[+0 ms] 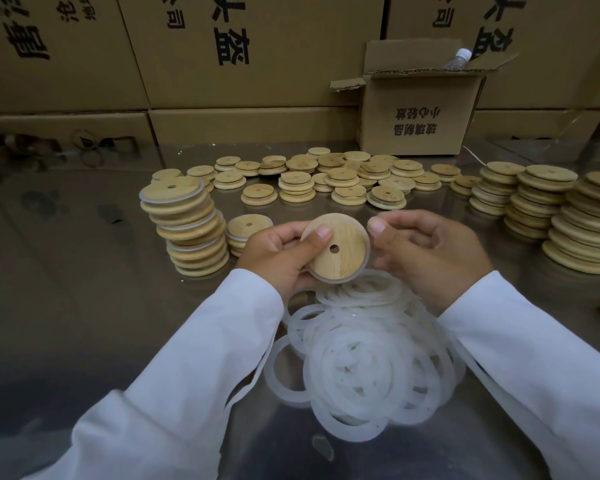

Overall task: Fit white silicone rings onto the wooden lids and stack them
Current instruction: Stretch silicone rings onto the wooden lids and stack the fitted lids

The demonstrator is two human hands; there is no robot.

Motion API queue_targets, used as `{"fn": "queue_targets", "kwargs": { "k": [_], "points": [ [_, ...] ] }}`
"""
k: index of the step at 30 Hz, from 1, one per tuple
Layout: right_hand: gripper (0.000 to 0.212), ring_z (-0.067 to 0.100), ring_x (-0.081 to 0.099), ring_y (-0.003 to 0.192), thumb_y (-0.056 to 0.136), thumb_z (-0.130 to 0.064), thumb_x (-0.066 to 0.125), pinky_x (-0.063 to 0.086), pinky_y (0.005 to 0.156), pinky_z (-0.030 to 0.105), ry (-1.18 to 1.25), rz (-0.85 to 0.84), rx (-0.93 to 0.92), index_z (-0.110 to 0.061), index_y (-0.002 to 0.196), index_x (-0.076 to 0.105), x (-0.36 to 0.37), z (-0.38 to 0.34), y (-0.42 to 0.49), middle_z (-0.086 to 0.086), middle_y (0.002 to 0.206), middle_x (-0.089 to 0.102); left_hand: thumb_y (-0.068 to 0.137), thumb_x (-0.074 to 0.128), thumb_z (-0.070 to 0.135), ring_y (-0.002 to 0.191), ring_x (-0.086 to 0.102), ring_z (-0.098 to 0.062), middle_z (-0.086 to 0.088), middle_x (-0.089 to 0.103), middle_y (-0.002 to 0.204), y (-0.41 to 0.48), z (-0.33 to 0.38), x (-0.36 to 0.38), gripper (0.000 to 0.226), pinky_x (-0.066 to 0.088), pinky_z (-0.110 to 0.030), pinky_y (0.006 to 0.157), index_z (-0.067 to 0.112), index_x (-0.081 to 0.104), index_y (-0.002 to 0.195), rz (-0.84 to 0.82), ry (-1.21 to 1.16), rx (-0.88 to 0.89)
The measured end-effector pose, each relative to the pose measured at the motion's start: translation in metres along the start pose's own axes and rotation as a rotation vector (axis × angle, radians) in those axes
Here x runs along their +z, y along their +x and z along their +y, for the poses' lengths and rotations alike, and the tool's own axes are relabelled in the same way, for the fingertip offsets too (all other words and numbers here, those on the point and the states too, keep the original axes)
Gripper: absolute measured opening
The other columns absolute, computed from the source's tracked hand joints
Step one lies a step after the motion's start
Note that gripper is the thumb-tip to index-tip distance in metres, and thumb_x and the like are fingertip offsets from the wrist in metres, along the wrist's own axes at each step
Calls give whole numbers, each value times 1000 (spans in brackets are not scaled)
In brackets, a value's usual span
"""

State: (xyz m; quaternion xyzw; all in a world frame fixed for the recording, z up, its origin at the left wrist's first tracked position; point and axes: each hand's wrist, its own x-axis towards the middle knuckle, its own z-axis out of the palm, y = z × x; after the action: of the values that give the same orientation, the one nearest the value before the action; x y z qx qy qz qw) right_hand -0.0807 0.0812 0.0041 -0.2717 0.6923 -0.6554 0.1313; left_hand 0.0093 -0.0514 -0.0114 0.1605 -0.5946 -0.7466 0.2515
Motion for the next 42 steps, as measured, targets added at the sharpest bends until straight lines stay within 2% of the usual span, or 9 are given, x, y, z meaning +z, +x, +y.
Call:
{"fn": "queue_targets", "kwargs": {
  "k": [3, 9, 13, 19, 22, 25, 33, 37, 42],
  "points": [
    [18, 7, 65, 72, 76, -25, 71, 50, 57, 11, -125, -62, -10, -21, 93, 65, 4, 0, -3, 2, 85, 69, 83, 60, 14, 78, 70, -21, -8, 73, 81, 1, -2, 3, 16, 59, -33, 66, 6, 67, 96, 25, -13, -16],
    [8, 8, 64, 73, 78, -19, 71, 51, 69, 20, -237, -85, -33, -22, 83, 65, 18, -14, 24, -1, 80, 69, 86, 61, 16, 90, 66, -20, -9, 70, 97, 8, -3, 4, 18, 58, -29, 69, 9, 65, 102, 245, -41, -59],
    [10, 13, 64, 76, 78, -25, 71, 49, 77, 25, -180, 22, 51, -21, 77, 62, 44, -23, 73, -4, 74, 66, 91, 53, 11, 66, 55, -14, -3, 57, 74, 16, 0, 3, 18, 48, -24, 56, 19, 54, 75, 501, -61, -80],
    [32, 9, 52, 43, 79, -31, 69, 43, 50, 17, -436, -244, 263, -8, 101, 60, 105, -24, 113, -5, 41, 56, 91, 46, 4, 34, 46, -4, -3, 47, 61, 19, 11, -8, 22, 35, -12, 33, 17, 51, 73, 669, -160, 5],
    [29, 9, 42, 35, 85, -38, 62, 32, 34, 7, -505, -367, 366, -13, 72, 54, 113, -17, 118, -6, 30, 44, 91, 47, 6, 33, 48, -2, -3, 49, 62, 18, 11, -6, 21, 37, -12, 34, 18, 52, 74, 655, -151, -6],
    [45, 11, 41, 43, 81, -55, 59, 35, 40, 13, -615, -431, 388, -15, 61, 51, 108, -6, 120, -3, 45, 49, 92, 49, 9, 45, 50, -11, -3, 51, 61, 20, 10, -5, 21, 39, -13, 34, 19, 52, 73, 648, -147, -38],
    [27, 23, 55, 83, 81, -29, 64, 40, 70, 28, -704, 230, 105, -18, 106, 61, 16, 21, 174, 6, 108, 62, 92, 47, 3, 30, 49, -4, 6, 51, 34, 23, 6, -10, 21, 40, -15, 31, 13, 54, 75, 535, -169, -24],
    [66, 30, 53, 111, 71, -53, 69, 43, 82, 32, -790, 225, 253, -21, 125, 49, -18, 51, 187, 7, 122, 56, 91, 47, 1, 31, 50, -5, 5, 52, 36, 22, 5, -7, 22, 40, -15, 32, 13, 56, 74, 542, -154, 1],
    [55, 22, 56, 104, 65, -57, 72, 45, 92, 36, -667, 243, 140, -28, 109, 54, -20, 68, 188, -5, 110, 60, 90, 47, 0, 35, 50, -6, 2, 52, 43, 18, 3, -4, 23, 40, -16, 36, 12, 58, 74, 536, -130, 30]
  ]
}}
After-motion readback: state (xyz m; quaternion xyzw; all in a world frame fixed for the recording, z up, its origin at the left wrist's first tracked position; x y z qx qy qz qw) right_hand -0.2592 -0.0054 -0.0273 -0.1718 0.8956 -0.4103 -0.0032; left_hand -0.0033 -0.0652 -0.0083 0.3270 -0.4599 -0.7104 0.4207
